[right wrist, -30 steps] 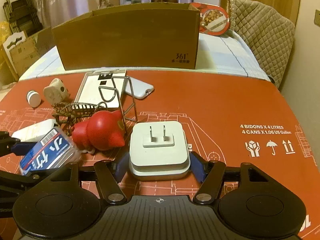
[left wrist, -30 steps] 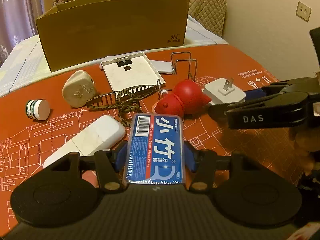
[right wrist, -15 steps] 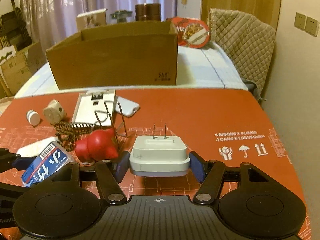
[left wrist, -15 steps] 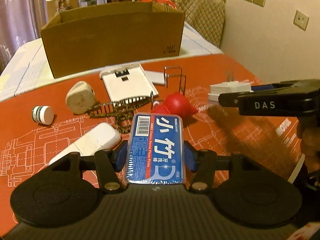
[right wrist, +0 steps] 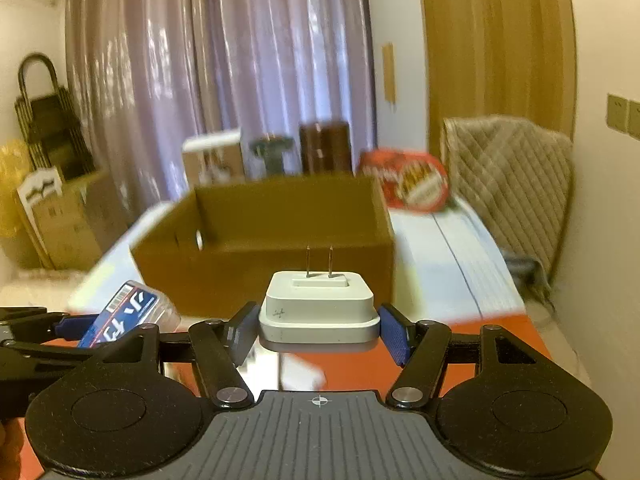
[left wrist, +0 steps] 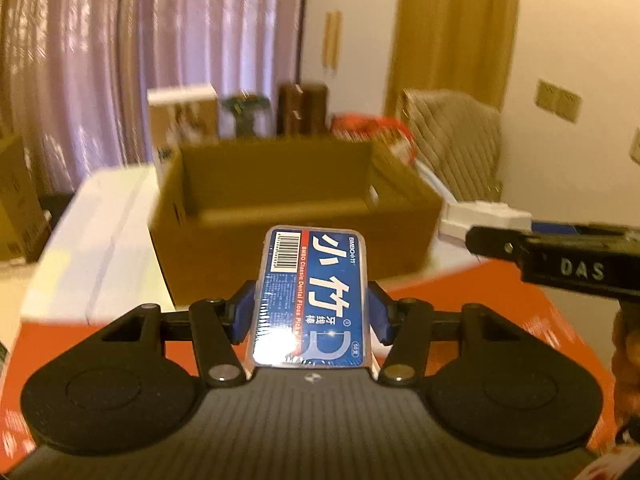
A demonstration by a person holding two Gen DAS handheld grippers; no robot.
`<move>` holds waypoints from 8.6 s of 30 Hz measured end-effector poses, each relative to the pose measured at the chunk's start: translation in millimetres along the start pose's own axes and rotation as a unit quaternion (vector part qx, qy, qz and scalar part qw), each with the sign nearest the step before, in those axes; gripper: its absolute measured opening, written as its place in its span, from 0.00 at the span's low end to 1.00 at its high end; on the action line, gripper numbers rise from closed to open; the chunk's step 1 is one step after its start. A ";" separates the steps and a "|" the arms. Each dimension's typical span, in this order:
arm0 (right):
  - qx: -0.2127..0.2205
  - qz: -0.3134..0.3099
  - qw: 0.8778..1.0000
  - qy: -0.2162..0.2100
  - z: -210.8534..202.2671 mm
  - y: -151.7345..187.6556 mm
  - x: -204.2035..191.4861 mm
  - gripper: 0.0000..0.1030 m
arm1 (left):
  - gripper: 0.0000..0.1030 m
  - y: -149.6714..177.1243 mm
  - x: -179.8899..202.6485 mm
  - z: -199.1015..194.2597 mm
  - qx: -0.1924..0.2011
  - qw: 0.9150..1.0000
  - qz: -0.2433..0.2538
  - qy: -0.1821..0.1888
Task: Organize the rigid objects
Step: 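Carry the toothpick box and plug adapter over the cardboard box with both tools, then open the left tool to drop the toothpick box while the right tool releases the adapter, then withdraw both tools from the box back toward the mat, then grasp the white block with the left tool while the right tool grasps the red toy, then lift and carry the white block and red toy over the cardboard box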
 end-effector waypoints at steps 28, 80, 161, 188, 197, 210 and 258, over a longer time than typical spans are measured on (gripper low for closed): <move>-0.057 -0.008 0.998 0.026 179.9 -40.3 11.0 0.59 | 0.51 -67.2 -73.2 126.6 -0.009 0.999 -0.025 -0.031; -0.067 -0.010 0.997 0.031 188.3 -30.0 14.6 0.60 | 0.52 -65.6 -75.5 134.5 -0.010 0.999 -0.041 -0.034; -0.091 -0.091 0.992 -0.012 48.9 159.9 -49.3 0.71 | 0.75 146.2 -73.1 -19.3 -0.099 0.994 0.044 -0.005; -0.145 -0.057 0.988 0.000 14.5 171.0 -32.9 0.62 | 0.63 156.5 -43.7 11.0 -0.126 0.982 0.140 0.033; -0.144 -0.047 0.988 0.002 17.1 171.7 -31.3 0.62 | 0.38 157.3 -37.7 1.4 -0.162 0.983 0.076 0.038; -0.145 -0.040 0.989 0.011 22.3 174.3 -28.8 0.63 | 0.38 151.6 -24.2 16.2 -0.144 0.988 0.060 0.006; -0.113 -0.034 0.993 0.013 3.6 151.9 -32.2 0.62 | 0.33 150.8 -25.5 6.9 -0.153 0.988 0.020 0.000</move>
Point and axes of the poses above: each gripper's, at about its wrist camera, not at the fingertips, and z roughly the way its jaws point, x to its right, y to its underside, the point moved 2 cm from there along z, roughly the way its jaws point, and after that the axes turned 3 degrees about -y, right-handed, at the moved point
